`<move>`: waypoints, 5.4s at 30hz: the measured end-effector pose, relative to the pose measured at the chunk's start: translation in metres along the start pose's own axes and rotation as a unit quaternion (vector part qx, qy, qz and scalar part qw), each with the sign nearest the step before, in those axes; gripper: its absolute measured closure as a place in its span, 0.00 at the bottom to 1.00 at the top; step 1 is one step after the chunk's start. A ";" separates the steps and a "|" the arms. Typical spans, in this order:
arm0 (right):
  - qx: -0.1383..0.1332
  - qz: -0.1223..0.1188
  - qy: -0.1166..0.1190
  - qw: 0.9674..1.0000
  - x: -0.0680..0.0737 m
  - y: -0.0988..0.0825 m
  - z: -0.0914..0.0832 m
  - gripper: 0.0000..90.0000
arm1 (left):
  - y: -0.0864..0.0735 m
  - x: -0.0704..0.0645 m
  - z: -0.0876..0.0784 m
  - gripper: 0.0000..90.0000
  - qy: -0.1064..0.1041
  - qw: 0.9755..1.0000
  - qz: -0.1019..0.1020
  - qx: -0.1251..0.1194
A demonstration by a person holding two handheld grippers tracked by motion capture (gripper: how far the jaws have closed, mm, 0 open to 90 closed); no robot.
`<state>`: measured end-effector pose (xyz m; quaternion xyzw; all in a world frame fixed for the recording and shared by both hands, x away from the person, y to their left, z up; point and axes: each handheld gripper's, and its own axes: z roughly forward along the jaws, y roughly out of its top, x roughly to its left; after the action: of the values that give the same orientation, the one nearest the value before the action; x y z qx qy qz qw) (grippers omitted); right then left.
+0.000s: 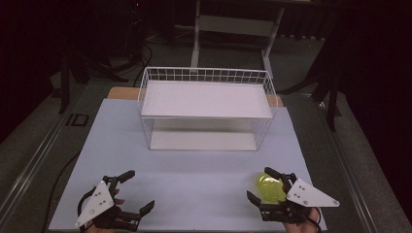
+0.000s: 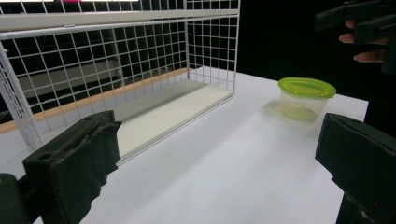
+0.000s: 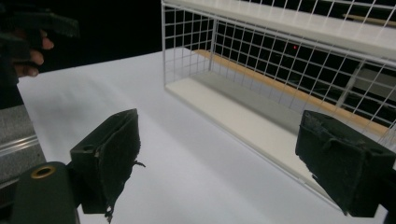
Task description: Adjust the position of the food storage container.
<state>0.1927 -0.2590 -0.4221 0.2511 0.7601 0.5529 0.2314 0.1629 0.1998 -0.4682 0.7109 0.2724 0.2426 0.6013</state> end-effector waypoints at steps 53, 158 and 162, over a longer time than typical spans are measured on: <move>0.126 0.108 -0.126 0.978 -0.087 -0.089 -0.055 1.00 | 0.001 -0.005 0.003 0.00 -0.018 1.000 0.010 -0.011; 0.258 0.171 0.102 0.945 -0.014 -0.069 0.150 1.00 | 0.001 -0.006 0.006 0.00 -0.027 1.000 0.014 -0.003; 0.260 0.166 0.106 0.945 -0.011 -0.067 0.157 1.00 | 0.001 -0.006 0.005 0.00 -0.027 1.000 0.013 -0.002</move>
<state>0.2910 -0.1698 -0.5297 0.3650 0.8451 0.3901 -0.0188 0.1625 0.1919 -0.4684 0.7191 0.2465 0.2317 0.6070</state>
